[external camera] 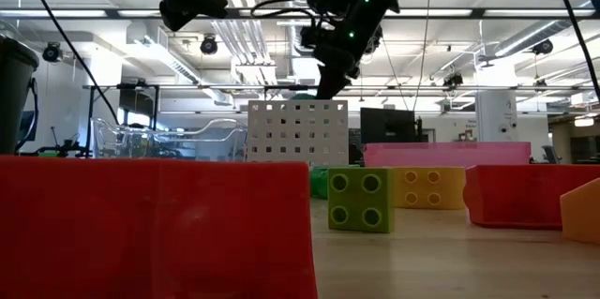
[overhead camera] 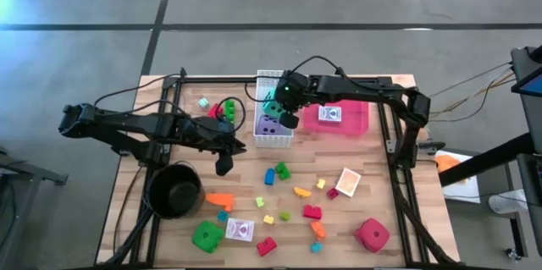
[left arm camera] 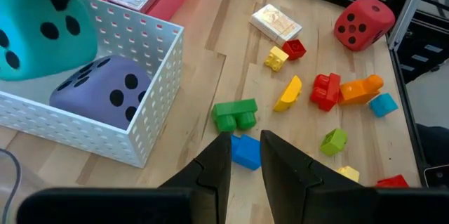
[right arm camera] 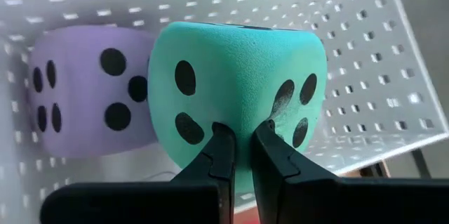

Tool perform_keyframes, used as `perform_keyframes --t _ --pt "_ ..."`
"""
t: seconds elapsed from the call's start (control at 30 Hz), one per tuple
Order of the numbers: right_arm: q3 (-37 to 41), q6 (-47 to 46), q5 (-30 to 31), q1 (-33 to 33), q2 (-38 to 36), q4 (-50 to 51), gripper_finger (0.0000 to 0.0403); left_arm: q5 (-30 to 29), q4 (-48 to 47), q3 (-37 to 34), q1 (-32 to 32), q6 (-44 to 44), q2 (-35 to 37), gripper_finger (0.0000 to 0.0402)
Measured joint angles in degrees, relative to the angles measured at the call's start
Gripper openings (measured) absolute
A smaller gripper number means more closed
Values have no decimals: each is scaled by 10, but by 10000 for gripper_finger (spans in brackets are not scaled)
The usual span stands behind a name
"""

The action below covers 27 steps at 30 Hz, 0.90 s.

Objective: Pick & Place Toys
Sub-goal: Put the blue dice into the white bin

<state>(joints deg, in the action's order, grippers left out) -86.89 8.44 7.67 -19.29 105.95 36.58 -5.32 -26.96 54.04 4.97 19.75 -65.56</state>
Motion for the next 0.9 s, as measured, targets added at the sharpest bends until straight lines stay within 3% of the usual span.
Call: perform_keyframes --t 0.9 --pt "0 158 30 22 14 4 12 0 -1 0 0 0 0 81"
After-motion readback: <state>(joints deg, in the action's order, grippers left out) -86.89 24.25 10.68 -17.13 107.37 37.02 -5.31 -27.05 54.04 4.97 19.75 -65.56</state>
